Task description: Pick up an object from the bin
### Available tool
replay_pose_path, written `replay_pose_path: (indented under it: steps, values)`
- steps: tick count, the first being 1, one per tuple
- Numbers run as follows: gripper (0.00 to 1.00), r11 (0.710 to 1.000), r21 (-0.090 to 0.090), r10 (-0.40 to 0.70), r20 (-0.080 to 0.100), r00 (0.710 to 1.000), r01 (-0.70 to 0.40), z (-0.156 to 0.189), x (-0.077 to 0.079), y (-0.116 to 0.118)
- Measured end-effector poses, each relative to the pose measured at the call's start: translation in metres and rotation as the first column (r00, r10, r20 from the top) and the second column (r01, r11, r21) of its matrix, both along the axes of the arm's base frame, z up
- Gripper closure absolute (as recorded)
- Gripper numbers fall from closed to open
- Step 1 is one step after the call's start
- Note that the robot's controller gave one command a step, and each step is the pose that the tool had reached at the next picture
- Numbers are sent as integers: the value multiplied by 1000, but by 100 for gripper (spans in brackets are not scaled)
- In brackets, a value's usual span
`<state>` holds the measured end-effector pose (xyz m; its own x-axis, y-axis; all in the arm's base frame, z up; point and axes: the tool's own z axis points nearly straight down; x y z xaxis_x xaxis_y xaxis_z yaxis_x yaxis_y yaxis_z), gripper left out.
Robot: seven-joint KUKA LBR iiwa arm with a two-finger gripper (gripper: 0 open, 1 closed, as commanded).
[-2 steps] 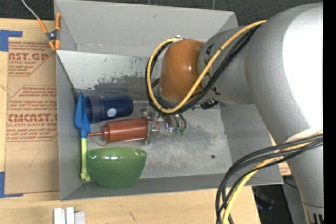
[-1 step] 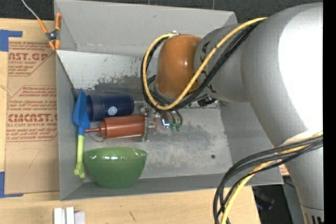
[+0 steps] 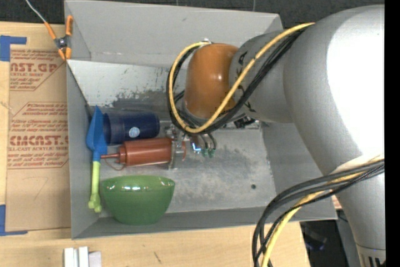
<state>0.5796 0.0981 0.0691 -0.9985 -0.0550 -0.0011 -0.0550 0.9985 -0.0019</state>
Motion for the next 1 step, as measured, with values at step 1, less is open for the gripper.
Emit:
replay_pose_path:
  steps: [1]
  values:
    - [100, 999, -2, 35, -5, 999, -35, 0, 13, 6]
